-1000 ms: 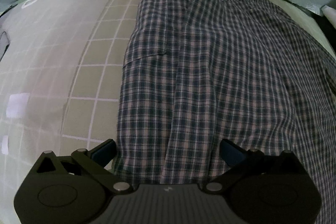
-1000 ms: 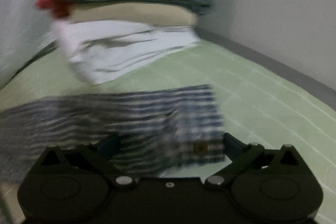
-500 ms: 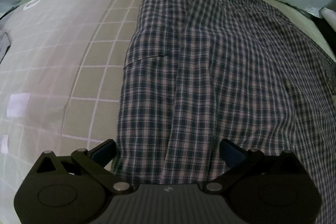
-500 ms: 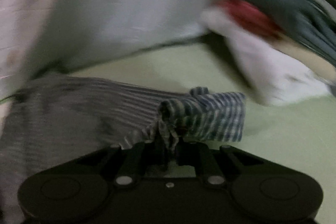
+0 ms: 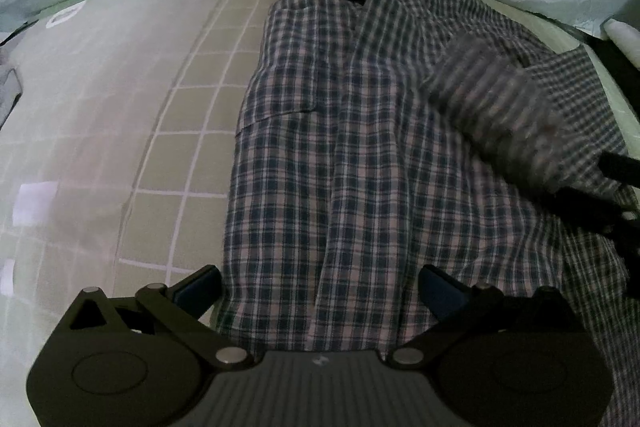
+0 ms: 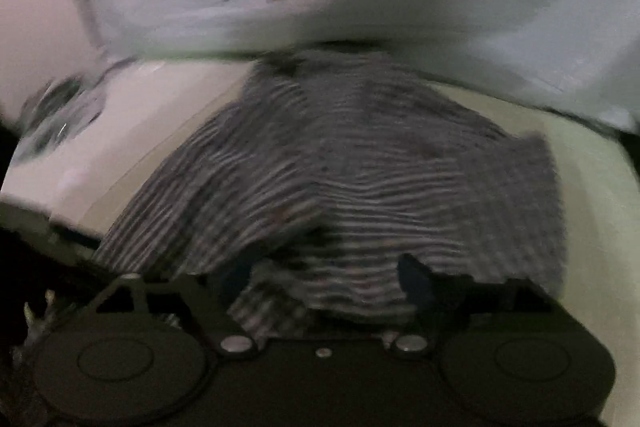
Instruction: Fold clothes
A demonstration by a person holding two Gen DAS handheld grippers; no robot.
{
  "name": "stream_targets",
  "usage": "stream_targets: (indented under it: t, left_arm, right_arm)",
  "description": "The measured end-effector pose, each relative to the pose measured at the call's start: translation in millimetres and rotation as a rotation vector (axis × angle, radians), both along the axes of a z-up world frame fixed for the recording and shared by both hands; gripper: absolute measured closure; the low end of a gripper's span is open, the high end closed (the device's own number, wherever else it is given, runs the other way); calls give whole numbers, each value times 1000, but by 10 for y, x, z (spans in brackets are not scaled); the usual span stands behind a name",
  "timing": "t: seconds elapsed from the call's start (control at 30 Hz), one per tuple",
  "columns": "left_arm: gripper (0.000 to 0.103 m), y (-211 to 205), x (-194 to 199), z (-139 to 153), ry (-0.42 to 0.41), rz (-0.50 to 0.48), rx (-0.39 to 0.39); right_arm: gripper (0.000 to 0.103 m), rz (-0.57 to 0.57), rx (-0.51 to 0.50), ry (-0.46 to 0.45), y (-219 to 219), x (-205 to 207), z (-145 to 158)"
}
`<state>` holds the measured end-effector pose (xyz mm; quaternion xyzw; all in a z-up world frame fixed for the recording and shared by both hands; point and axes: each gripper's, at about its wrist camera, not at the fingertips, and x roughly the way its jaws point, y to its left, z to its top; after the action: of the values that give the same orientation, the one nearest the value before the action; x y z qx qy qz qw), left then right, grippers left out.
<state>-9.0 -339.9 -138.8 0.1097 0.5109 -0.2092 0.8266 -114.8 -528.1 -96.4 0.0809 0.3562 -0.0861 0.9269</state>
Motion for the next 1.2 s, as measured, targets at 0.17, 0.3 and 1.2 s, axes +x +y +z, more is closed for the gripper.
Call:
stream_targets:
  t: [0.17,0.3,1.2]
  left_arm:
    - [0,-5,-8,-2,-10,20,-6]
    - [0,-14,31,37,14,24,4]
    - [89,-963,370,326,26,-289,-186]
  right_arm:
    - [5,-260,25,-11,-382,-279,7]
    - [5,-456,-29,51,-669,-527,-96]
    - [4,-575,-24,135,-776,-868,-264]
